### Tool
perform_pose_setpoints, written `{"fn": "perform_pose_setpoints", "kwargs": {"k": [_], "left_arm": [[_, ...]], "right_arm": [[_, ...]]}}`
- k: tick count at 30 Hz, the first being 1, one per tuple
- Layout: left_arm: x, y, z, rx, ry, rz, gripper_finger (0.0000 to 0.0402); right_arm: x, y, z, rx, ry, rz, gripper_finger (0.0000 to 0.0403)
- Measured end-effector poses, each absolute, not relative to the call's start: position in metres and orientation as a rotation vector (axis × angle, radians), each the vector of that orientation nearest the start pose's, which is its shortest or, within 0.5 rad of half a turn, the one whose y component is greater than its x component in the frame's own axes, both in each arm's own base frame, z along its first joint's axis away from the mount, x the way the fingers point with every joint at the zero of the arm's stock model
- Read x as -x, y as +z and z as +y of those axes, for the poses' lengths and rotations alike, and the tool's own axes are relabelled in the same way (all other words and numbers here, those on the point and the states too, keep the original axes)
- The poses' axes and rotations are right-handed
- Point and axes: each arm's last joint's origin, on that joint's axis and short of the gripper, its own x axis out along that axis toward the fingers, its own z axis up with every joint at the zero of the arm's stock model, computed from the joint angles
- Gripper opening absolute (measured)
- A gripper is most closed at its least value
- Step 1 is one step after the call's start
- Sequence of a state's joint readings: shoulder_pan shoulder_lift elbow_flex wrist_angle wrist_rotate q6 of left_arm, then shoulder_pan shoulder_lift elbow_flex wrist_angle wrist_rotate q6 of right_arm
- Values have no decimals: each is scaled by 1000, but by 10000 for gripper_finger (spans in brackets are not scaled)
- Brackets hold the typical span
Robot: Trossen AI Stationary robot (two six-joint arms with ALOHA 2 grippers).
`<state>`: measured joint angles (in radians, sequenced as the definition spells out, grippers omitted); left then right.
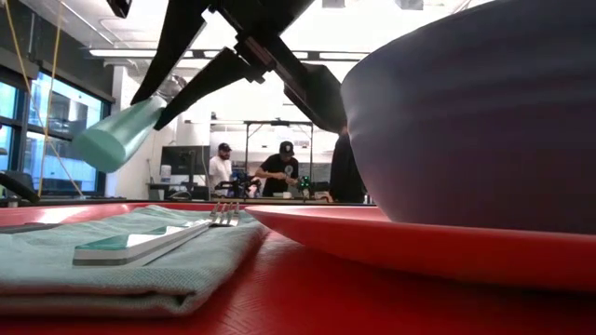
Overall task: Set up tray
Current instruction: Put the blue spoon on the blue napkin beside the black knife
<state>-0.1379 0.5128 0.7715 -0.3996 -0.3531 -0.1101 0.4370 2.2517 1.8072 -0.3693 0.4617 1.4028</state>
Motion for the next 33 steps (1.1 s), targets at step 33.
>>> {"fn": "perform_pose_setpoints", "kwargs": {"k": [33], "left_arm": [[-106, 340, -5, 74, 225, 127, 46]], "right_arm": [[-463, 163, 207, -1003, -485, 586, 46]]}}
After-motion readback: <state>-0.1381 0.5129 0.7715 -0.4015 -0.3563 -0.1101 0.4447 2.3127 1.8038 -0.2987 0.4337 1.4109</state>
